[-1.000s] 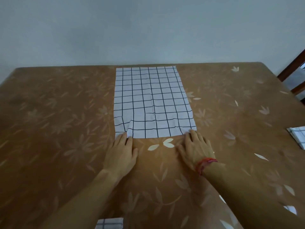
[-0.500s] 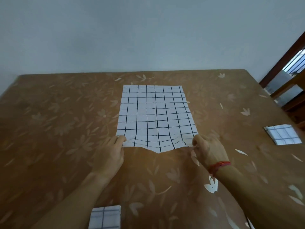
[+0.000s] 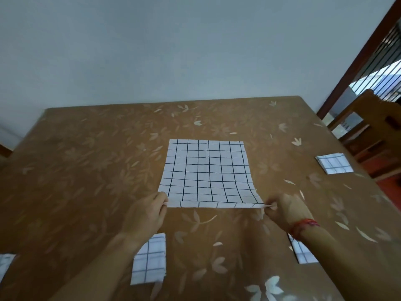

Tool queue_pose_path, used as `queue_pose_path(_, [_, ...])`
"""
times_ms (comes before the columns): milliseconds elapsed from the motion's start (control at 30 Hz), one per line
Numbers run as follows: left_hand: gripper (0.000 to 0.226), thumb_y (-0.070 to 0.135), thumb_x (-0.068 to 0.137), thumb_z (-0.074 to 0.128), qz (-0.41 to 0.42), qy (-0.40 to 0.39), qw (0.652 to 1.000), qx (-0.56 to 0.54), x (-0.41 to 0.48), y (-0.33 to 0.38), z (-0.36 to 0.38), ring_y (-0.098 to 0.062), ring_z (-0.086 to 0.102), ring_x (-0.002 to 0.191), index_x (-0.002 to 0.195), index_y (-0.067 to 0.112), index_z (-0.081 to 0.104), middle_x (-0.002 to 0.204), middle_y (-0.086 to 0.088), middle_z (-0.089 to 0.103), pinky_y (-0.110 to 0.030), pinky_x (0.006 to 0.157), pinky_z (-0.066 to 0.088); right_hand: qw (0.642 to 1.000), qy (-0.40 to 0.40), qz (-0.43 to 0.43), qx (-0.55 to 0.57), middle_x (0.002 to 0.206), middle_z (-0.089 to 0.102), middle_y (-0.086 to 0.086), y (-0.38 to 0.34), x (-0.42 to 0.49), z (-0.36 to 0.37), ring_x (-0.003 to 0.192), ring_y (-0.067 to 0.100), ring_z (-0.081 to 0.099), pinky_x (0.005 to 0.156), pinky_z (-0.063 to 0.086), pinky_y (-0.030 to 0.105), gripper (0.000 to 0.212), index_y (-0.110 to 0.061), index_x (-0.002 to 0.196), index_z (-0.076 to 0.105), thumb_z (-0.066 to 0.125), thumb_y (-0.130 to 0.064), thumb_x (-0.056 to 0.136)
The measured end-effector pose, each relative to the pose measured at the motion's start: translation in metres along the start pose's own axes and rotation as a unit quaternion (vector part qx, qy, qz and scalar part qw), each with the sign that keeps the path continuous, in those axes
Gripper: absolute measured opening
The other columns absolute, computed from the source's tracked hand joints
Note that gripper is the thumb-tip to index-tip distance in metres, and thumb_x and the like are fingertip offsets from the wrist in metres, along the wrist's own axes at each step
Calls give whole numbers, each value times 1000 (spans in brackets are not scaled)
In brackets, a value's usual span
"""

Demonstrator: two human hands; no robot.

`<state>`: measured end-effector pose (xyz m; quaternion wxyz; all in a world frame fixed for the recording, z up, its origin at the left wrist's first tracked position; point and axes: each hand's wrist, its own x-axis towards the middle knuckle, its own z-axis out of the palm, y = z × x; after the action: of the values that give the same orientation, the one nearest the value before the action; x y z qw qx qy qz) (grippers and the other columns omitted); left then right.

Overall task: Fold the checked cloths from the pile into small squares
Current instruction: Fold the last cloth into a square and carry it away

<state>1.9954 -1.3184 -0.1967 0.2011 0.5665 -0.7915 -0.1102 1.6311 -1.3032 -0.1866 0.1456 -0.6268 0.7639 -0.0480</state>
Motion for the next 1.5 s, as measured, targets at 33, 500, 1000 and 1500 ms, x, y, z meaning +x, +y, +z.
queue_pose_path(33, [23,5,84,64,0,-4,1000,1,-5,2,-3,-11,45,53,76,21,50,67,10,50,-25,45,35,1000,-7,2,9,82,72,-2,0,-6,-4,95,23,62,80,50,31,11,-28,78,74,64,-27,75])
queue_pose_path(500, [24,-3,80,69,21,51,998,22,12,8,-21,-12,39,52,74,16,55,68,15,40,-13,44,21,976,60,43,204,56,53,-1,-12,-6,-21,57,18,54,55,43,30,32,-21,55,52,76,-26,76])
queue_pose_path(1000, [38,26,90,52,124,-65,987,76,25,34,57,-22,49,123,125,16,59,132,-5,53,-35,100,47,957,87,129,243,77,61,-2,-36,116,12,75,15,52,70,39,23,19,-17,101,72,69,-26,84])
queue_pose_path(1500, [54,40,101,27,56,-250,964,71,8,31,125,-15,9,149,152,22,26,162,6,10,-33,117,9,993,88,16,79,125,49,14,-31,105,73,111,34,50,87,47,43,52,-13,129,51,66,-30,82])
